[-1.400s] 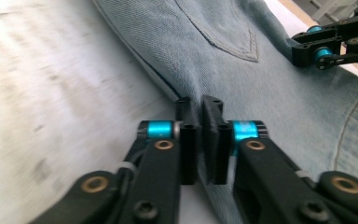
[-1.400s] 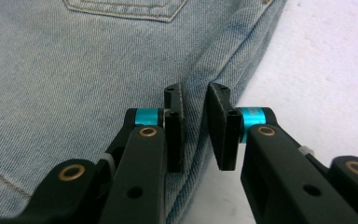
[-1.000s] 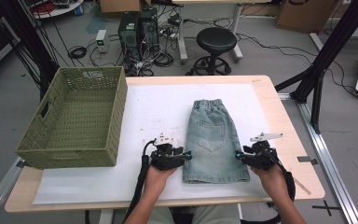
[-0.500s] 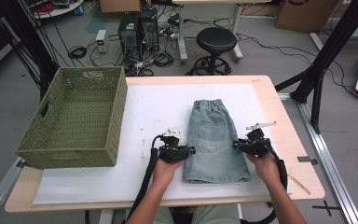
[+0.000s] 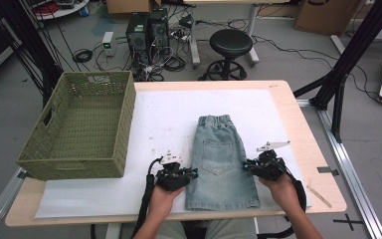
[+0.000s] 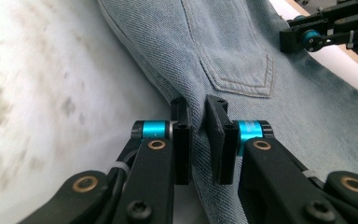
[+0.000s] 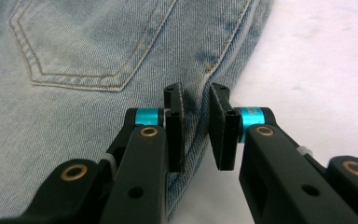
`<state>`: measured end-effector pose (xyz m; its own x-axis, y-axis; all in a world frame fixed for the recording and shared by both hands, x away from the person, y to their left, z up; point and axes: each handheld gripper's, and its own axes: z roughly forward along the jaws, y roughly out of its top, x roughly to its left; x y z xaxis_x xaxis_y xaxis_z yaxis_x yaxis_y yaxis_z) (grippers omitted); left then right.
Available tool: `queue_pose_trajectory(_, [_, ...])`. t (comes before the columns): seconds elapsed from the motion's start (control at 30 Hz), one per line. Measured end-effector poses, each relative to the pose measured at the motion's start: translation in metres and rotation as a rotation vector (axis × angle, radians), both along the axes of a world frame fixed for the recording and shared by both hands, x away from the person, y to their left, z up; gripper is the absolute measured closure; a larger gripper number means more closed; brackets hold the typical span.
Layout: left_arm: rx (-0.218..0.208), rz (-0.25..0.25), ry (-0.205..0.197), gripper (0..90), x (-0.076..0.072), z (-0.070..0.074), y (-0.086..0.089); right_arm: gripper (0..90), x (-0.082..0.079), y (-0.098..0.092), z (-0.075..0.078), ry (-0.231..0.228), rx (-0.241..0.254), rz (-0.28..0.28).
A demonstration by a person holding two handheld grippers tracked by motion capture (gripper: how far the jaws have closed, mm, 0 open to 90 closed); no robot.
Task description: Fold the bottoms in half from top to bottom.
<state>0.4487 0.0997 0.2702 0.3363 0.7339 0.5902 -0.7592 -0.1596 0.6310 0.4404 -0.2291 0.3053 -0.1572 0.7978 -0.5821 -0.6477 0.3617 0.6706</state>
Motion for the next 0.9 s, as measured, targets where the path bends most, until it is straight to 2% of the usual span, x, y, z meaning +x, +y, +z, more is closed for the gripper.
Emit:
queue_pose_trajectory(0.17, [0.006, -0.024, 0.003, 81.1, 0.001, -0.024, 0.017, 77.9, -0.001, 0.012, -0.015, 0.003, -0.047, 0.007])
queue_pose_trajectory(0.27, [0.024, -0.04, 0.009, 80.0, 0.001, -0.028, 0.023, 76.6, -0.001, 0.016, -0.021, -0.001, -0.064, 0.0])
queue_pose_trajectory(0.33, [0.03, -0.051, 0.008, 72.9, -0.001, -0.024, 0.027, 70.1, -0.003, 0.014, -0.019, 0.013, -0.063, 0.015])
queue_pose_trajectory(0.37, [0.021, -0.06, -0.005, 66.1, -0.002, -0.019, 0.029, 62.1, -0.004, 0.012, -0.016, 0.022, -0.064, 0.037])
queue_pose_trajectory(0.43, [-0.006, -0.057, -0.04, 50.0, -0.007, -0.009, 0.03, 55.6, -0.008, 0.009, -0.009, 0.008, -0.038, 0.072])
queue_pose_trajectory(0.53, [-0.027, -0.068, -0.078, 42.2, -0.016, 0.017, 0.028, 50.7, -0.014, 0.01, 0.007, -0.039, 0.007, 0.102])
queue_pose_trajectory(0.6, [-0.018, -0.069, -0.098, 38.4, -0.022, 0.037, 0.024, 48.2, -0.016, 0.012, 0.016, -0.05, 0.031, 0.104])
queue_pose_trajectory(0.67, [-0.033, -0.07, -0.136, 35.1, -0.025, 0.054, 0.018, 48.1, -0.018, 0.015, 0.026, -0.05, 0.046, 0.093])
queue_pose_trajectory(0.73, [-0.058, -0.066, -0.118, 29.8, -0.025, 0.071, 0.013, 49.0, -0.018, 0.019, 0.034, -0.044, 0.049, 0.08])
queue_pose_trajectory(0.77, [-0.069, -0.045, -0.096, 29.5, -0.023, 0.081, 0.01, 50.2, -0.016, 0.02, 0.038, -0.04, 0.046, 0.071])
queue_pose_trajectory(0.8, [-0.074, -0.035, -0.089, 29.6, -0.023, 0.084, 0.009, 51.4, -0.014, 0.022, 0.042, -0.024, 0.045, 0.062])
queue_pose_trajectory(0.83, [-0.092, -0.015, -0.07, 29.5, -0.019, 0.093, 0.007, 53.0, -0.012, 0.023, 0.044, -0.017, 0.047, 0.059])
queue_pose_trajectory(0.9, [-0.086, -0.015, -0.016, 29.4, -0.013, 0.106, 0.005, 57.6, -0.007, 0.024, 0.049, 0.011, 0.04, 0.037])
